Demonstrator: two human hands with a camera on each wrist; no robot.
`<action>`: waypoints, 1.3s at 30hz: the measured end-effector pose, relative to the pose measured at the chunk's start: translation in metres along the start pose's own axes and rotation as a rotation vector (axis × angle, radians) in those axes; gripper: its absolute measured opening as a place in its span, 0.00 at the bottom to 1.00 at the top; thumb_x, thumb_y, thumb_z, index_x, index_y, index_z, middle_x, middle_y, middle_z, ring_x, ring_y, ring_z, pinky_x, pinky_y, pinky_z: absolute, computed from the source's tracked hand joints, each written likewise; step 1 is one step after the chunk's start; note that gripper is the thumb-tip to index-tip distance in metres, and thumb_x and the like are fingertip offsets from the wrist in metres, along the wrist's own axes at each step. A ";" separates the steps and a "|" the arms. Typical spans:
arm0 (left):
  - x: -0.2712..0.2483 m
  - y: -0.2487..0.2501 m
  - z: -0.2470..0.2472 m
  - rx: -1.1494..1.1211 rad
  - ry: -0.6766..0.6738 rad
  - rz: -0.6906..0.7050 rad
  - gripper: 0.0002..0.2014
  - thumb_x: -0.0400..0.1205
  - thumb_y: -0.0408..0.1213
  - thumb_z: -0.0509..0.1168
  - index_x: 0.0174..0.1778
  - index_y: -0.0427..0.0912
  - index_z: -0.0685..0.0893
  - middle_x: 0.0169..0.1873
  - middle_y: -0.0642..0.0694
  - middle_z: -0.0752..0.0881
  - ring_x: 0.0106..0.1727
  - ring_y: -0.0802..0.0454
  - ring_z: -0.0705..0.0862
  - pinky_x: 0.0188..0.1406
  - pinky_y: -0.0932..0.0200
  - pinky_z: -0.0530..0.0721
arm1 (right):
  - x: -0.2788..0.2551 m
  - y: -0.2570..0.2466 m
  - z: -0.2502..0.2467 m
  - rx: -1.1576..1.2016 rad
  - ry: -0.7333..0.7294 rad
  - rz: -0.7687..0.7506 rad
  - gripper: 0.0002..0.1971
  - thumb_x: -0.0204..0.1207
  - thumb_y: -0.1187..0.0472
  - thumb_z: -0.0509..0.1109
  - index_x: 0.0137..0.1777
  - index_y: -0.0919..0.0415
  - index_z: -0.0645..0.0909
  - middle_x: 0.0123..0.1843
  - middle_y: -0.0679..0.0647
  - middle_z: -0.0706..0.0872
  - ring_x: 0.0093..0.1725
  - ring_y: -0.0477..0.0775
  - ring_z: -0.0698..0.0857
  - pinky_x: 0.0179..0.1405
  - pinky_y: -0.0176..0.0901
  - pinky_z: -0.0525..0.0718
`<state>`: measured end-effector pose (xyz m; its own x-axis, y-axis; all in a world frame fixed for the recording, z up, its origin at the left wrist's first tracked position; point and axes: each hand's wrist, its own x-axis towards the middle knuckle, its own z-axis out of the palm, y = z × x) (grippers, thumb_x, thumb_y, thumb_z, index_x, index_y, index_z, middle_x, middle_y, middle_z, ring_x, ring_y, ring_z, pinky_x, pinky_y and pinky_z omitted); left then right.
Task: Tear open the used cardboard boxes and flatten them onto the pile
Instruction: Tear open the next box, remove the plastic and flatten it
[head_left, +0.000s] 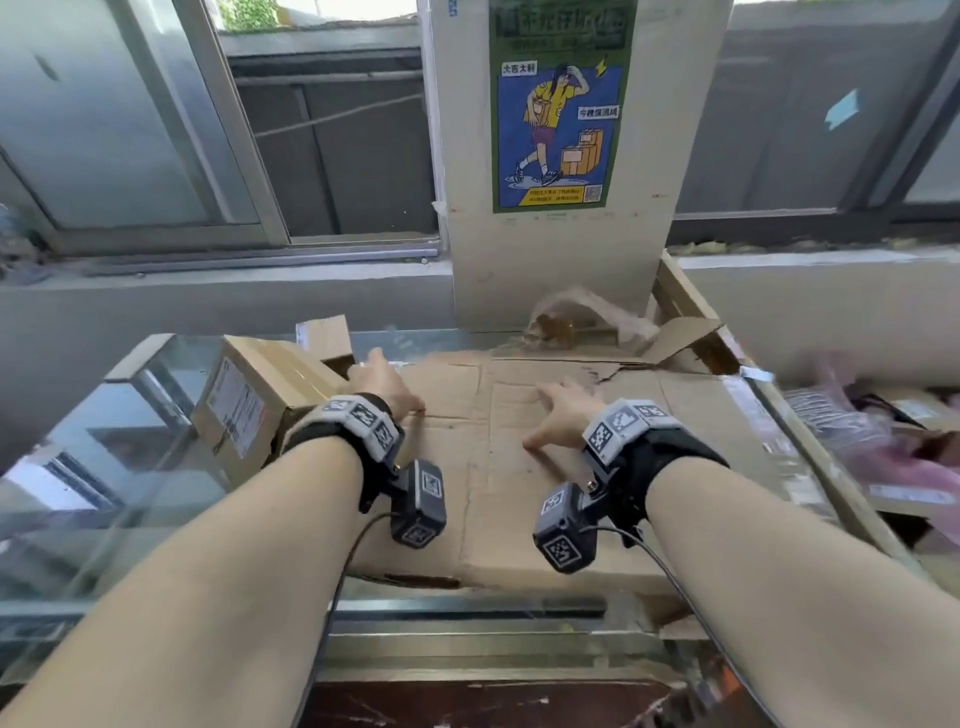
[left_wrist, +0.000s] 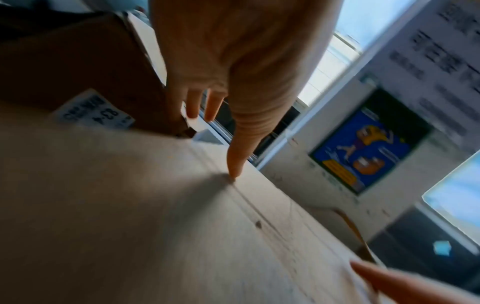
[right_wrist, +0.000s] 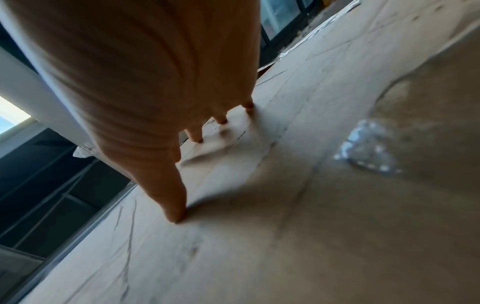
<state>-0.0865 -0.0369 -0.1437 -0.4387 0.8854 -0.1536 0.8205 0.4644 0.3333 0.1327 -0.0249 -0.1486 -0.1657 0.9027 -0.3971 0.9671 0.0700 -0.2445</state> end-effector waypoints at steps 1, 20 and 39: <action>0.001 0.004 0.006 0.116 -0.004 0.067 0.47 0.69 0.51 0.78 0.79 0.44 0.61 0.72 0.35 0.70 0.73 0.37 0.69 0.72 0.47 0.69 | 0.003 -0.001 0.001 -0.026 -0.015 -0.001 0.46 0.68 0.44 0.76 0.82 0.48 0.56 0.84 0.56 0.54 0.82 0.71 0.52 0.78 0.68 0.57; 0.001 0.036 0.110 0.552 -0.485 0.505 0.61 0.60 0.65 0.73 0.83 0.59 0.42 0.84 0.47 0.39 0.82 0.36 0.55 0.77 0.38 0.63 | 0.028 0.037 0.021 0.156 -0.149 0.053 0.46 0.71 0.53 0.77 0.84 0.58 0.54 0.83 0.55 0.62 0.80 0.57 0.65 0.77 0.47 0.66; 0.011 0.038 0.123 0.351 -0.574 0.362 0.70 0.56 0.68 0.77 0.81 0.60 0.33 0.81 0.58 0.31 0.80 0.30 0.31 0.75 0.22 0.49 | 0.077 0.063 0.017 -0.122 -0.130 0.020 0.68 0.51 0.53 0.89 0.83 0.43 0.43 0.85 0.56 0.36 0.82 0.75 0.41 0.73 0.76 0.60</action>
<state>-0.0150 -0.0072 -0.2471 0.0606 0.8105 -0.5826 0.9873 0.0373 0.1546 0.1778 0.0419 -0.2099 -0.1618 0.8426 -0.5137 0.9855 0.1106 -0.1289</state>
